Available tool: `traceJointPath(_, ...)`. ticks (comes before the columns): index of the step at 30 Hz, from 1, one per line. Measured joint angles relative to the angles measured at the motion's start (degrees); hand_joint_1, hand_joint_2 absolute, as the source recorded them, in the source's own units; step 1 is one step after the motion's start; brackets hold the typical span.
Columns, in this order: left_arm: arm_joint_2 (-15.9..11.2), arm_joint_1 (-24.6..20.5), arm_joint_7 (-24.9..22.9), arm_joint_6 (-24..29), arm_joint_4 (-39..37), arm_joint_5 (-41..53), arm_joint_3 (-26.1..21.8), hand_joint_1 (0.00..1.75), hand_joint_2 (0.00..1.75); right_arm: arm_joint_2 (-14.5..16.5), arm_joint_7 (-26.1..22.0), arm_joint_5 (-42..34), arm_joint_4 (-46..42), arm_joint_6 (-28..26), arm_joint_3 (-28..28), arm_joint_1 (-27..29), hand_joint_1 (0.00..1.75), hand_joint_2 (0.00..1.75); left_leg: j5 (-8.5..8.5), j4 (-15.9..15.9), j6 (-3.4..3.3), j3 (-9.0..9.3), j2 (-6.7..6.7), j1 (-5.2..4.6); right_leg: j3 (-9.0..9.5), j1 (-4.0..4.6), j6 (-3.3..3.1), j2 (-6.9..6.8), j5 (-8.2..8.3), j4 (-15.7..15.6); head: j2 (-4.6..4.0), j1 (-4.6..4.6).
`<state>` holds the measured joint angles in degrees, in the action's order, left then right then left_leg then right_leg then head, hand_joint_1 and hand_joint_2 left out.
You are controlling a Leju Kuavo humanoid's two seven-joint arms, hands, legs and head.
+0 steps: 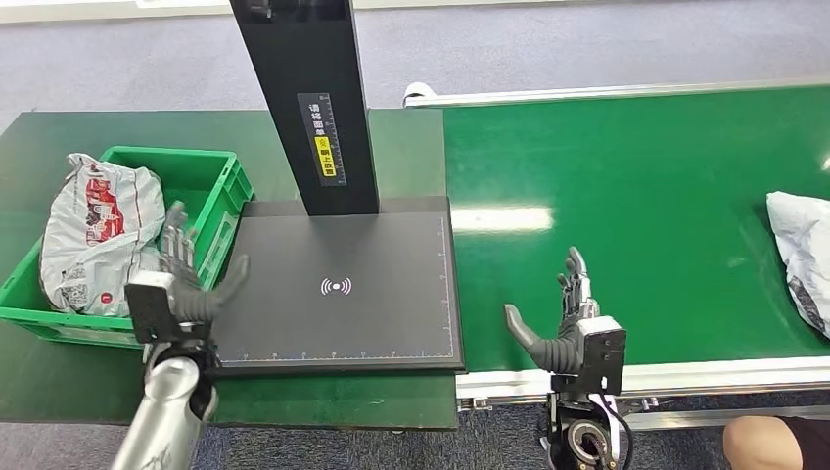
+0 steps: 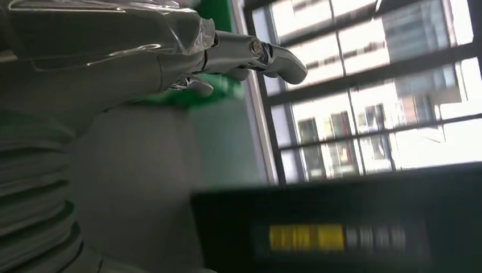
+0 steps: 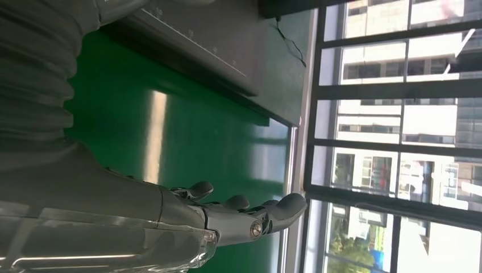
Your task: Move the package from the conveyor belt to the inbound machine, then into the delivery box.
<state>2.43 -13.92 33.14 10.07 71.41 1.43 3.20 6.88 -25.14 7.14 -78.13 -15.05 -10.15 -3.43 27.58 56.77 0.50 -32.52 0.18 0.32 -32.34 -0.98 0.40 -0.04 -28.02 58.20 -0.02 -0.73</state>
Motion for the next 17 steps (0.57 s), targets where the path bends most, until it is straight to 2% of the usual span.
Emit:
traceJointPath(5, 4.6, 5.6, -0.2, -0.5, 2.2, -1.8, 7.4, 0.0, 1.75, 0.4, 0.2, 0.2, 1.9, 2.6, -1.0, 0.1, 0.0, 1.75, 0.04, 0.0, -0.01, -0.01, 0.01, 0.01, -0.01, 0.0, 0.01, -0.01, -0.01, 0.0, 0.02, -0.01)
traceJointPath(9, 7.0, 8.4, -2.4, -2.9, 1.8, -6.2, 10.3, 0.0, 1.75, 1.0, 0.4, 0.2, 3.5, 4.7, -1.4, 0.5, 0.0, 1.75, 0.04, 0.0, 0.0, 0.0, 0.0, 0.02, -0.01, 0.01, 0.01, 0.0, -0.01, 0.0, 0.01, -0.01)
traceJointPath(17, 8.2, 10.0, -2.6, -3.8, 1.4, -7.2, 11.2, 0.0, 1.75, 1.3, 0.3, 0.2, 4.3, 5.3, -1.7, 1.0, 0.0, 1.75, 0.04, 0.0, 0.0, -0.01, 0.0, 0.02, 0.0, 0.02, 0.01, 0.0, -0.01, 0.0, 0.0, 0.0)
